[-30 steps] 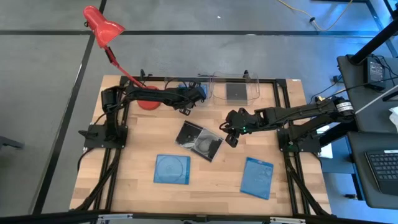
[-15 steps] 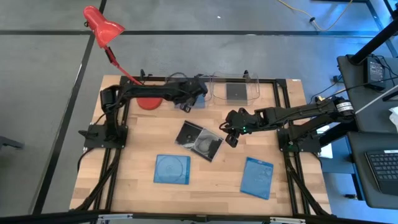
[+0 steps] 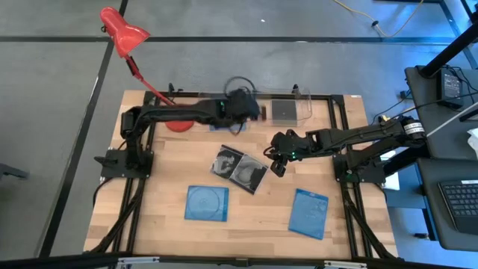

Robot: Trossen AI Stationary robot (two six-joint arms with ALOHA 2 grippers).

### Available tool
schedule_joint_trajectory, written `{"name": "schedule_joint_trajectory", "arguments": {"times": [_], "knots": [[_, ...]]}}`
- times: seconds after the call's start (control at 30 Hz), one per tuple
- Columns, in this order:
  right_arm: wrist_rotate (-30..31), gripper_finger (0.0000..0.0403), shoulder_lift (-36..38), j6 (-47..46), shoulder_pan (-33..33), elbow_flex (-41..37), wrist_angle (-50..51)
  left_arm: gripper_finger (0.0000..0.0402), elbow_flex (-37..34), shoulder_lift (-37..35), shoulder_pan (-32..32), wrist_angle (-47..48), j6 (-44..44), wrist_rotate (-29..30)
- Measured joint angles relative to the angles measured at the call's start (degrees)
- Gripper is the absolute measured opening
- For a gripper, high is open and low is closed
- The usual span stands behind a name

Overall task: Pick & place jewel cases by type
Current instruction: Put the right black cd case into the right transparent bin

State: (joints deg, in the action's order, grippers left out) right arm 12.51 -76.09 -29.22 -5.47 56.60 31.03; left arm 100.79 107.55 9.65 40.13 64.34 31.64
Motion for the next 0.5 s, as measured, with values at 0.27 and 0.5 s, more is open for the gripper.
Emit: {"name": "schedule_joint_trajectory", "arguments": {"times": [0.27,0.5], "knots": [[-0.1,0.0113,0.0,5.0,0.0,0.0,-2.0,0.0169,0.0,0.0,-7.8,5.8,-35.4,-3.5],[-0.1,0.0113,0.0,5.8,0.0,0.0,-4.3,0.0169,0.0,0.1,-12.6,4.9,-37.6,-6.7]]}}
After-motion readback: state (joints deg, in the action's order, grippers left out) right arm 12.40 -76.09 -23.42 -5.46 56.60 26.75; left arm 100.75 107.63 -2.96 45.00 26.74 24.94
